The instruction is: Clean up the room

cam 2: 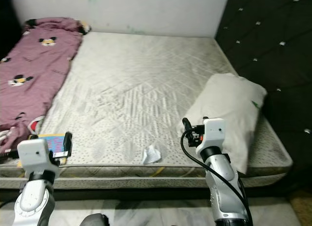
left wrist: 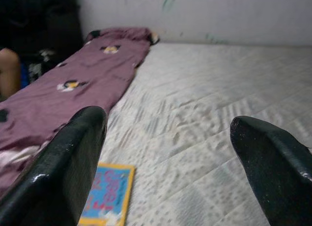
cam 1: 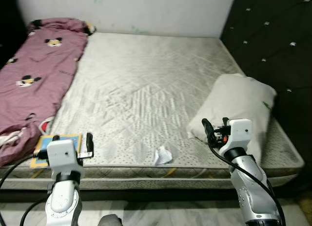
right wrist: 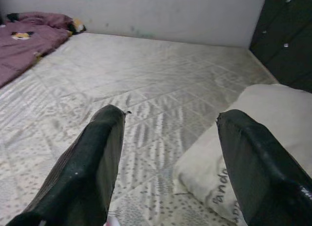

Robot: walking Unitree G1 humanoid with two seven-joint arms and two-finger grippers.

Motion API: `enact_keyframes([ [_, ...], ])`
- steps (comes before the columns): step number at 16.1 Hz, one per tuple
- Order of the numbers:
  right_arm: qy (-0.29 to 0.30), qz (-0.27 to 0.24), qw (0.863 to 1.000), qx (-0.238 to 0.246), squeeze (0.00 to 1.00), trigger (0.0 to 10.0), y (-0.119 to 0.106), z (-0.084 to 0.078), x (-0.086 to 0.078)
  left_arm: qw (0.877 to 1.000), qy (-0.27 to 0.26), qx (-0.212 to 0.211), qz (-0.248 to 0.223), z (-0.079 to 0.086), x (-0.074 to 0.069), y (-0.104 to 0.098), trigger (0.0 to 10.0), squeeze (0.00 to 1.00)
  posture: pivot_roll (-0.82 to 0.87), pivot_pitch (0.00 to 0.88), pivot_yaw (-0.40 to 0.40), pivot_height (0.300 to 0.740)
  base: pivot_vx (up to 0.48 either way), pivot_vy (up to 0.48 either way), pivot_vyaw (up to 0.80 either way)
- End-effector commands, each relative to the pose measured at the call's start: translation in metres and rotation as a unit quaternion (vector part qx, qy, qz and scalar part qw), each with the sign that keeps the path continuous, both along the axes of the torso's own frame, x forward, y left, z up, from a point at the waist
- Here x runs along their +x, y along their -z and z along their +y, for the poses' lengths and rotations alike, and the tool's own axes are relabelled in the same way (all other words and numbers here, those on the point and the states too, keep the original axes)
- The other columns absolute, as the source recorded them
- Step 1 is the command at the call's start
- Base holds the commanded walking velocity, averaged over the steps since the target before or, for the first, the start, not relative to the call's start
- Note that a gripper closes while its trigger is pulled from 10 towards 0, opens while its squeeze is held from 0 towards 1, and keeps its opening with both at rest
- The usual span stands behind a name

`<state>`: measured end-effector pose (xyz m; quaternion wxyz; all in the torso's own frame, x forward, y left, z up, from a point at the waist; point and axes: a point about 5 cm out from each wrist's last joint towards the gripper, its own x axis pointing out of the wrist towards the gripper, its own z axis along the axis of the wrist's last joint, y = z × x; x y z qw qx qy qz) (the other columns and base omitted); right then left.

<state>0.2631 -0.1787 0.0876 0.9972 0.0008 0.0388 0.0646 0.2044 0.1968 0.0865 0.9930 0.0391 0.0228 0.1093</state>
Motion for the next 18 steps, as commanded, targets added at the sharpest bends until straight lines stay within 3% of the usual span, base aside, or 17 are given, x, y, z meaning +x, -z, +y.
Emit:
enact_keyframes([
  [1, 0.012, -0.003, 1.000, 0.001, 0.00, 10.0, 0.002, 0.001, 0.007, 1.000, 0.007, -0.009, 0.001, -0.005, 0.006, 0.003, 10.0, 0.00, -0.02, 0.000, -0.064, 0.740, 0.000, 0.000, 0.00],
  [5, 0.013, 0.027, 0.999, 0.020, 0.00, 10.0, 0.011, 0.006, 0.004, 0.997, 0.008, -0.062, 0.038, -0.007, 0.003, 0.020, 10.0, 0.00, -0.02, 0.000, -0.062, 0.740, 0.000, 0.000, 0.00],
  [8, 0.016, 0.010, 1.000, 0.024, 0.00, 10.0, -0.003, 0.008, 0.010, 1.000, -0.007, -0.017, 0.020, -0.004, 0.009, 0.004, 10.0, 0.00, -0.02, 0.000, -0.058, 0.740, 0.000, 0.000, 0.00],
  [9, 0.008, 0.007, 1.000, 0.025, 0.00, 10.0, -0.002, 0.013, 0.011, 0.999, -0.016, -0.031, 0.013, -0.004, 0.014, 0.003, 10.0, 0.00, -0.02, 0.000, -0.058, 0.740, 0.000, 0.000, 0.00],
  [10, 0.004, 0.015, 1.000, 0.016, 0.00, 10.0, 0.006, 0.017, 0.009, 0.998, -0.012, -0.058, 0.029, -0.006, 0.013, 0.015, 10.0, 0.00, -0.01, 0.000, -0.057, 0.740, 0.000, 0.000, 0.00],
  [12, 0.015, 0.025, 1.000, 0.012, 0.00, 10.0, 0.009, 0.015, 0.009, 0.993, -0.025, -0.108, 0.037, -0.001, 0.011, 0.024, 10.0, 0.00, -0.02, 0.000, -0.058, 0.740, 0.000, 0.000, 0.00],
  [15, 0.010, 0.031, 0.999, 0.017, 0.00, 10.0, 0.010, 0.016, 0.010, 0.995, -0.013, -0.093, 0.042, -0.004, 0.013, 0.021, 10.0, 0.00, -0.01, 0.000, -0.065, 0.740, 0.000, 0.000, 0.00],
  [18, 0.007, 0.031, 0.999, 0.017, 0.00, 10.0, 0.010, 0.016, 0.010, 0.999, 0.001, -0.042, 0.014, -0.005, 0.020, 0.006, 10.0, 0.00, -0.01, 0.000, -0.068, 0.740, 0.000, 0.000, -0.15],
])
